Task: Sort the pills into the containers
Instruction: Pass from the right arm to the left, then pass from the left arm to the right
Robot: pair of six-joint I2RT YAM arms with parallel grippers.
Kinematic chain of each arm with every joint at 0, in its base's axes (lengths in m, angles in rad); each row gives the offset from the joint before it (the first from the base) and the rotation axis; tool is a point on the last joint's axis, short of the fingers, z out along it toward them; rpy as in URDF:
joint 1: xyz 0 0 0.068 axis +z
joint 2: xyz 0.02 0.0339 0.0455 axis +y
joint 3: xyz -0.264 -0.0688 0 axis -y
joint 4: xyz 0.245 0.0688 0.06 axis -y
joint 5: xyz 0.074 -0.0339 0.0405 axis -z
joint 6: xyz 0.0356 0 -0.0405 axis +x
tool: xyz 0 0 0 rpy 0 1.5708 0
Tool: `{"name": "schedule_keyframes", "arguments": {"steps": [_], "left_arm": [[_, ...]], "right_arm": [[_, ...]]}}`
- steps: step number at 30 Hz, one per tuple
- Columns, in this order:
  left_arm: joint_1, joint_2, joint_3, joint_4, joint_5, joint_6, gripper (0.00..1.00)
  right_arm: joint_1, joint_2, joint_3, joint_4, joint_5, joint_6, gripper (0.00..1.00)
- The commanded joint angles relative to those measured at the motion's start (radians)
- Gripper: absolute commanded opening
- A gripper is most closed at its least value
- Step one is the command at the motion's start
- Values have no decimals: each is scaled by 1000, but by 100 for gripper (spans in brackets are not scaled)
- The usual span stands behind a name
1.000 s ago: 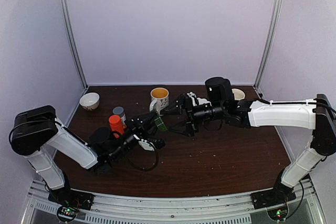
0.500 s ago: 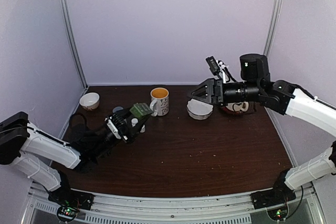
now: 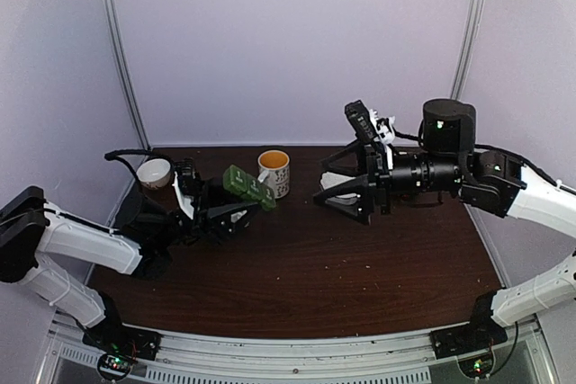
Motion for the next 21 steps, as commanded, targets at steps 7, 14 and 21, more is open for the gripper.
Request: {"name": "schedule_keyframes", "arguments": {"steps": [7, 14, 21], "left_arm": [[12, 125, 124, 61, 202, -242, 40], [12, 153, 142, 63, 228, -253, 40], [12, 156, 136, 63, 238, -238, 40]], "right_arm": [[137, 142, 225, -166, 93, -300, 93], [166, 219, 277, -150, 154, -284, 91], [169, 269, 308, -151, 176, -260, 90]]}}
